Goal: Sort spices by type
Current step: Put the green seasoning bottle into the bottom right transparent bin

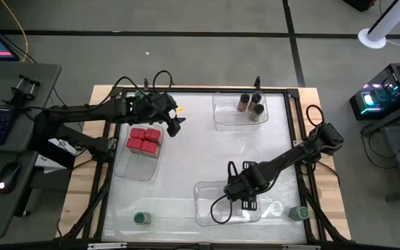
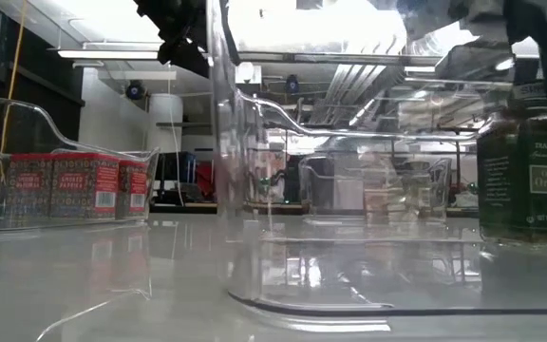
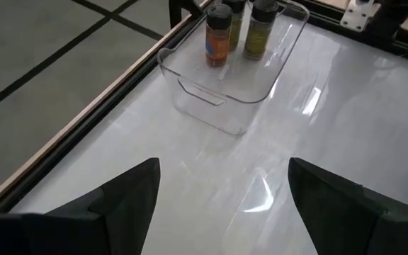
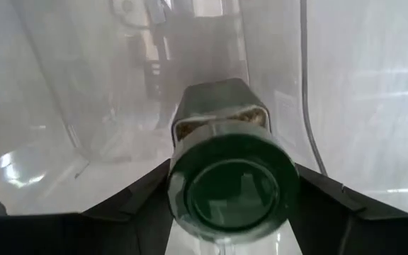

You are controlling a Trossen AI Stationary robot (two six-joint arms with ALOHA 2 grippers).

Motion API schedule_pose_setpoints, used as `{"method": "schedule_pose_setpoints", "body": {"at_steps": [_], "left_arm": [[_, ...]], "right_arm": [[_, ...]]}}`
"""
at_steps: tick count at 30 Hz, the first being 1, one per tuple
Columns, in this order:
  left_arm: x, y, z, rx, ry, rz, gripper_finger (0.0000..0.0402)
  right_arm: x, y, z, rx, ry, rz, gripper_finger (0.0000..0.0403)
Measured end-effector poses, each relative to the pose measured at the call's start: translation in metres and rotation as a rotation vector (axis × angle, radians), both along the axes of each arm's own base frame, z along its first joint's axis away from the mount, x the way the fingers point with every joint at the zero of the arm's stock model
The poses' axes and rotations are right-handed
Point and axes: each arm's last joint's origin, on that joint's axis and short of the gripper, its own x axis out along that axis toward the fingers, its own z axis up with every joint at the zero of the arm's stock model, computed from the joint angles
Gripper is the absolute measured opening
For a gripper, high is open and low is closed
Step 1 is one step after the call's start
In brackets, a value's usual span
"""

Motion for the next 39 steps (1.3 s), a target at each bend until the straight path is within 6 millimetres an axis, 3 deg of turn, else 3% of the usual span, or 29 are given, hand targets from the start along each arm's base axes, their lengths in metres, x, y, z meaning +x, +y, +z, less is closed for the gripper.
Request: {"method": "schedule_pose_setpoints", "body": {"at_steps": [9, 22, 28, 33, 39], "left_arm": [[0.000, 0.001, 0.000, 0.038, 0.015, 0.003, 0.0298], [0.000, 0.001, 0.000, 0.059, 0.027, -0.010, 0.0298], [0.000, 0.001, 0.000, 0.058, 0.028, -0.010, 0.0298], [-0.001, 0.001, -0.001, 0.055, 0.042, -0.010, 0.0298], [-0.002, 0.001, -0.002, 0.052, 0.051, -0.012, 0.0298]], "right_arm": [[-0.010, -0.008, 0.015, 0.002, 0.014, 0.025, 0.0233], [-0.025, -0.037, 0.062, -0.040, -0.183, -0.053, 0.0233], [-0.038, -0.040, 0.067, -0.032, -0.120, -0.087, 0.0233], [-0.055, -0.030, 0.072, -0.004, -0.041, -0.161, 0.0233], [-0.100, -0.006, 0.067, 0.052, 0.124, -0.379, 0.0233]]}}
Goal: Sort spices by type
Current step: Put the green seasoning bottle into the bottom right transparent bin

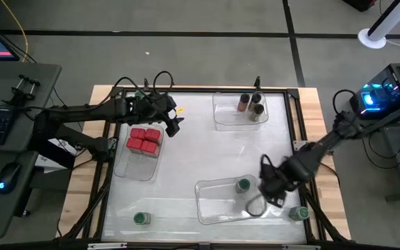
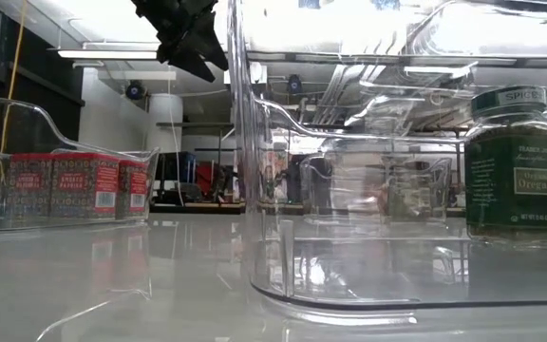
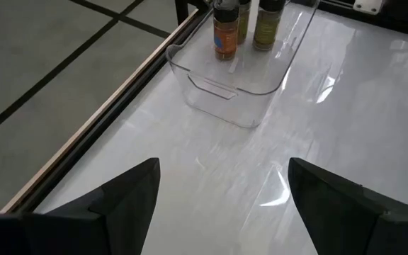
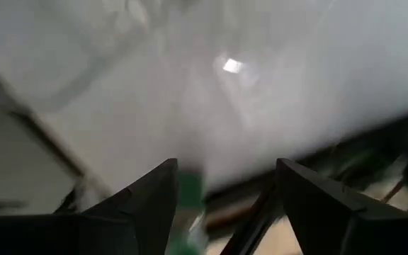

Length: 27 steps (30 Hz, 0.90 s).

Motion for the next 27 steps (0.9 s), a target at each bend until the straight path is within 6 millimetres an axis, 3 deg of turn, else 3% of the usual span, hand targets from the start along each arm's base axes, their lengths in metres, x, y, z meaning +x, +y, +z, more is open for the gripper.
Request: {"method": "schedule_pose_setpoints", "body": {"at_steps": [4, 9, 15, 27], "left_arm": [[0.000, 0.000, 0.000, 0.001, -0.003, 0.000, 0.0298], [0.000, 0.000, 0.000, -0.002, -0.003, -0.003, 0.0298], [0.000, 0.000, 0.000, -0.003, -0.005, -0.002, 0.0298], [0.001, 0.000, 0.000, -0.023, -0.008, -0.023, 0.0298]], "right_arm": [[-0.026, 0.012, -0.006, 0.093, 0.082, -0.116, 0.0233], [-0.041, 0.024, -0.024, 0.240, 0.288, -0.195, 0.0233], [-0.042, 0.024, -0.048, 0.311, 0.387, -0.254, 0.0233], [-0.044, 0.022, -0.063, 0.320, 0.411, -0.250, 0.0233]]}}
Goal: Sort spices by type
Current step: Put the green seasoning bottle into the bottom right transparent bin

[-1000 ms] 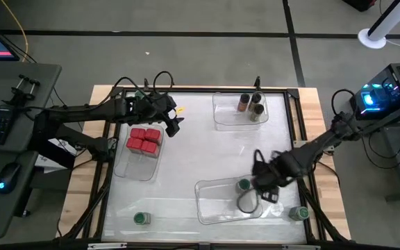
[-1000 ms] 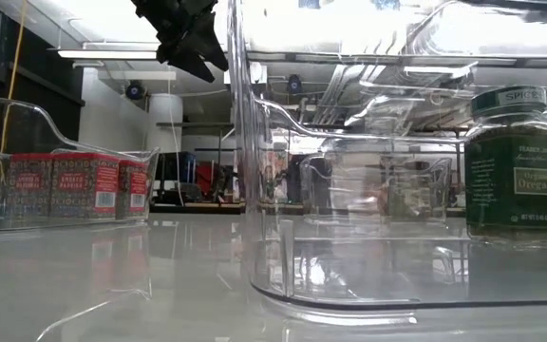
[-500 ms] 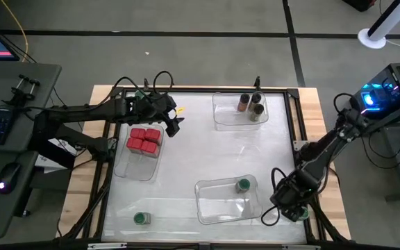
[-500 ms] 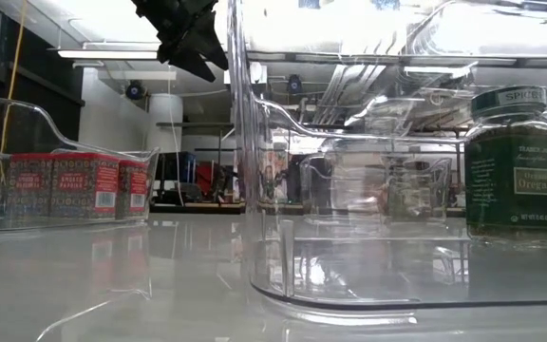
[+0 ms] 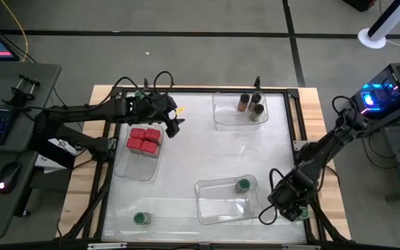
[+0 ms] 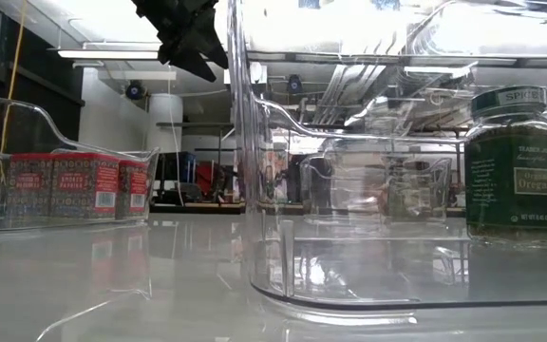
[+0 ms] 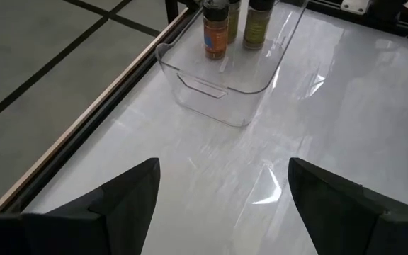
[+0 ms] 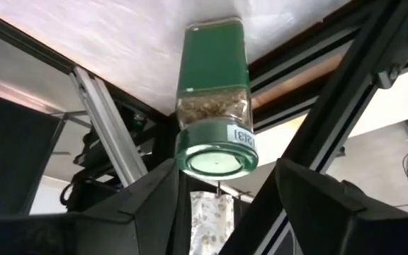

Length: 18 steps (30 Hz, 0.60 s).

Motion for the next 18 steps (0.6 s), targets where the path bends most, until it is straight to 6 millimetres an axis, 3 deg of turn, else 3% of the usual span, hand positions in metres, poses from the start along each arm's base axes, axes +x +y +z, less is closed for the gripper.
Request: {"method": "schedule_pose_setpoints", "body": {"at_steps": [18], "left_arm": [[-0.0003, 0.0013, 0.0001, -0.005, -0.003, 0.010, 0.0298]], "right_arm": [[0.0037, -0.0013, -0.0006, 0.011, -0.120, 0.098, 0.0238]]}}
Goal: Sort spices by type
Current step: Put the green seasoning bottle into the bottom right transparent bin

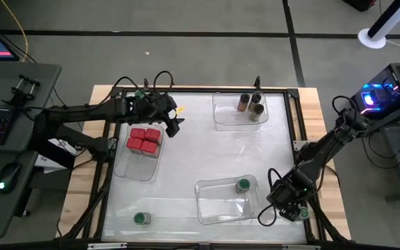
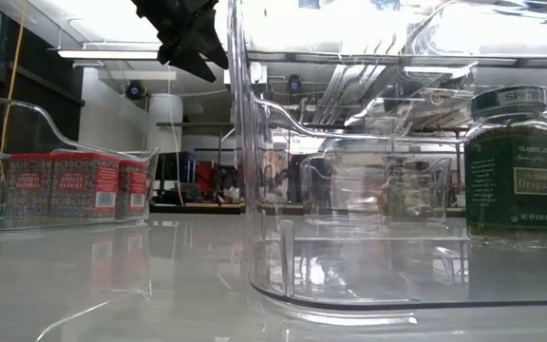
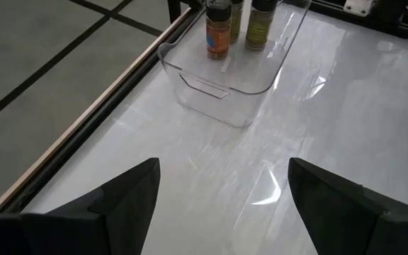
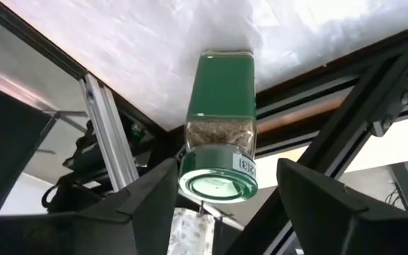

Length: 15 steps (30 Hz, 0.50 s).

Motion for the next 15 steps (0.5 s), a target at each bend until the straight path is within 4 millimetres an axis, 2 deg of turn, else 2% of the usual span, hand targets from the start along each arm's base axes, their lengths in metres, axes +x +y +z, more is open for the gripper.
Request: {"method": "schedule_pose_setpoints", "body": {"at_steps": [3, 10, 12, 15], "left_arm": [[0.0000, 0.0000, 0.0000, 0.000, 0.000, 0.000, 0.0298], [0.0000, 0.0002, 0.0000, 0.000, 0.000, 0.001, 0.0298], [0.0000, 0.0002, 0.0000, 0.000, 0.000, 0.001, 0.0298], [-0.0001, 0.0002, 0.0000, 0.000, 0.000, 0.001, 0.0298]], "right_arm": [[0.0008, -0.0009, 0.0000, 0.004, -0.001, 0.004, 0.0265], [0.0015, -0.0018, 0.0003, 0.032, -0.022, 0.054, 0.0381], [0.0014, -0.0015, 0.0004, 0.038, -0.012, 0.046, 0.0395], [0.0006, -0.0006, 0.0004, 0.018, 0.003, 0.014, 0.0392]]}}
